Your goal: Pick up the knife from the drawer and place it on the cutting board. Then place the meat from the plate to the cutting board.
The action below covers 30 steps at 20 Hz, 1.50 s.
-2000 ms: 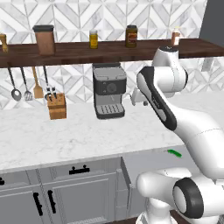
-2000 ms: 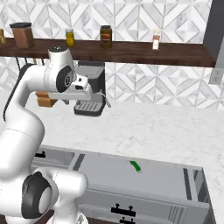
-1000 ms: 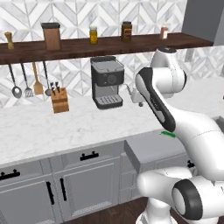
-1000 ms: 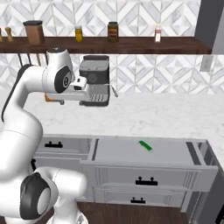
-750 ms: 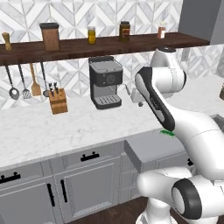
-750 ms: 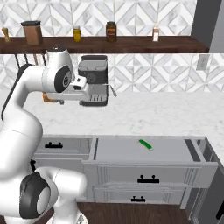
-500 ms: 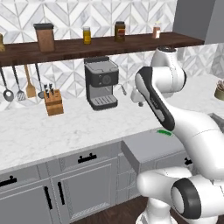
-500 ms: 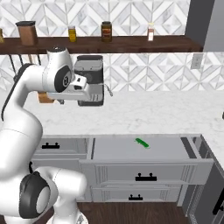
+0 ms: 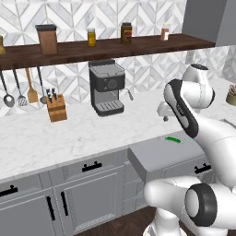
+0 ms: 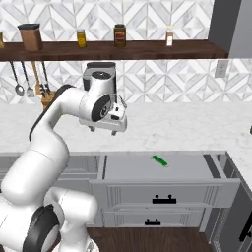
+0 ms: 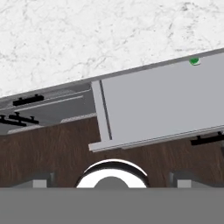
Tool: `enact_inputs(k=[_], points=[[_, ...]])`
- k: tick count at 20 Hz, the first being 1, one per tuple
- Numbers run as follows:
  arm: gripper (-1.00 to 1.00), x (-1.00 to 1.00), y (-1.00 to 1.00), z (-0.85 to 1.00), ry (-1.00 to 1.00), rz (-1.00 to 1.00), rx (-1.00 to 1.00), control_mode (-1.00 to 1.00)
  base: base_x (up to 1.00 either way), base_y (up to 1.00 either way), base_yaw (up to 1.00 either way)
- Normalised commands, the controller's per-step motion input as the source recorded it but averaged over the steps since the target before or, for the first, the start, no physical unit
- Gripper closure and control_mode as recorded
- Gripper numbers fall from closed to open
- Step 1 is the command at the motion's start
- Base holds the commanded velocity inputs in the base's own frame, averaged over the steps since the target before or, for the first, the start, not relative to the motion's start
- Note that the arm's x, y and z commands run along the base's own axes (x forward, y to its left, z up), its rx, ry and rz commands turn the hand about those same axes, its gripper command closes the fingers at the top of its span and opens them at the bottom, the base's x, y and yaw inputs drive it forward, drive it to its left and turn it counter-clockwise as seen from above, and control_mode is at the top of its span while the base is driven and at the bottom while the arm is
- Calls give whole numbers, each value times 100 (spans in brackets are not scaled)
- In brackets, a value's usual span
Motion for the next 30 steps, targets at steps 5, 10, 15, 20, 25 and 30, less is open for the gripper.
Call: enact_inputs(k=[5,10,15,20,25,30], points=[[-100,16,-95,-90,22,-2,4,-100,0,0,0],[-100,34,-35,-77,24,-2,-2,-100,0,0,0],[-100,31,-35,-87,4,4,0,-100,0,0,0],[-100,45,-19,-56,0,0,3,-100,0,0,0],[-100,54,-10,-48,0,0,1,-100,0,0,0],[-100,25,-12,-56,0,-1,0,-100,0,0,0]])
